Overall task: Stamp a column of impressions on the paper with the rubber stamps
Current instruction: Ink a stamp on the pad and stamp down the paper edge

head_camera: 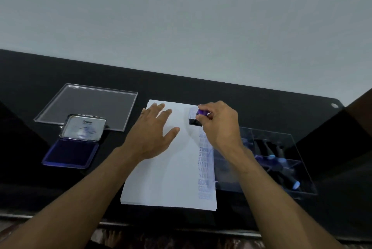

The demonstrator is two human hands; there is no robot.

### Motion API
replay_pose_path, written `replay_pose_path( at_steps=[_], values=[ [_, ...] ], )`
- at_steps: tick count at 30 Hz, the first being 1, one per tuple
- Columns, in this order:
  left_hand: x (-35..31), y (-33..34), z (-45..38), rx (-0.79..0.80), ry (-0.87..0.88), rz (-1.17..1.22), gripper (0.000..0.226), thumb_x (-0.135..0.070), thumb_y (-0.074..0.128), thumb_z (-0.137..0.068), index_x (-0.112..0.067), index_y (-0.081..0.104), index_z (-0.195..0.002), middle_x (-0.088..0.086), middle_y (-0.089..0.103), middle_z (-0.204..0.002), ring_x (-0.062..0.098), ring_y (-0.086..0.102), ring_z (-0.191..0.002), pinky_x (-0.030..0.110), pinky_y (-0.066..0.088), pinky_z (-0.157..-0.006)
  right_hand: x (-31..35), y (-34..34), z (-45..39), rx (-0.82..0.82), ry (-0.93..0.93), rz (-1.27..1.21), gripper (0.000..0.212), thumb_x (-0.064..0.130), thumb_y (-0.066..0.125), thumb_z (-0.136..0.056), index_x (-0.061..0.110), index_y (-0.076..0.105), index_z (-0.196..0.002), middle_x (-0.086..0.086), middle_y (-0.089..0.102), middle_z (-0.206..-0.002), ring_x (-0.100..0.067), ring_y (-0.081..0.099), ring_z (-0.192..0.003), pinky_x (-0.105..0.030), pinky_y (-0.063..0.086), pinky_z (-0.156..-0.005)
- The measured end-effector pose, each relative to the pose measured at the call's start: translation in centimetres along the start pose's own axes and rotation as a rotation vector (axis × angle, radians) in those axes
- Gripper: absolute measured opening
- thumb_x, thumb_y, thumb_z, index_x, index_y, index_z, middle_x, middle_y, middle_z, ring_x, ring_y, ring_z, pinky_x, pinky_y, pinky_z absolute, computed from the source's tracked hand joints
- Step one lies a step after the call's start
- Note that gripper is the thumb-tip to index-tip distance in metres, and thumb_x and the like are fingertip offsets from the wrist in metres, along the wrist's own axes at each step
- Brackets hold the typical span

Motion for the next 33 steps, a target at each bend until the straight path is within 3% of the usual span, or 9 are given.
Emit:
replay_pose_path(
  at_steps=[17, 22, 33],
  values=[
    [1.4, 3.0, -3.6, 0.032, 0.063, -0.109, 0.075, -0.07, 0.022, -0.09, -0.033, 0.038, -0.153, -0.002, 0.024, -0.166, 0.025, 0.01, -0.156, 0.057, 0.004, -0.125, -0.8, 2.4, -2.9, 0.075, -0.028, 0.041, 0.032, 0.026, 0.068, -0.092, 0.015, 0.069, -0.122, 0.0, 0.066, -0.115, -0.01, 0.06, -0.088, -0.027, 0.054, -0.093],
    [1.5, 3.2, -3.4, -0.003, 0.078, -0.103, 0.082, -0.073, 0.013, -0.086, -0.031, 0.043, -0.151, 0.0, 0.029, -0.164, 0.027, 0.015, -0.155, 0.058, 0.007, -0.124, -0.7, 2.9, -3.1, 0.074, -0.035, 0.046, 0.031, 0.025, 0.069, -0.091, 0.015, 0.07, -0.121, 0.0, 0.066, -0.113, -0.007, 0.056, -0.084, -0.022, 0.05, -0.089],
    [1.6, 3.4, -3.5, -0.007, 0.073, -0.103, 0.086, -0.076, 0.009, -0.085, -0.034, 0.041, -0.152, -0.002, 0.025, -0.166, 0.024, 0.011, -0.155, 0.056, 0.005, -0.125, -1.3, 3.6, -3.4, 0.084, -0.004, 0.053, 0.032, 0.025, 0.069, -0.091, 0.014, 0.07, -0.121, -0.001, 0.068, -0.115, -0.009, 0.059, -0.084, -0.027, 0.054, -0.092]
  ],
)
Point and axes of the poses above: each hand's wrist, its own z-axis away from the middle knuckle, its own y-axis out of the palm, x = y × z, the point moved 6 cm from there along -z, towards the middle knuckle
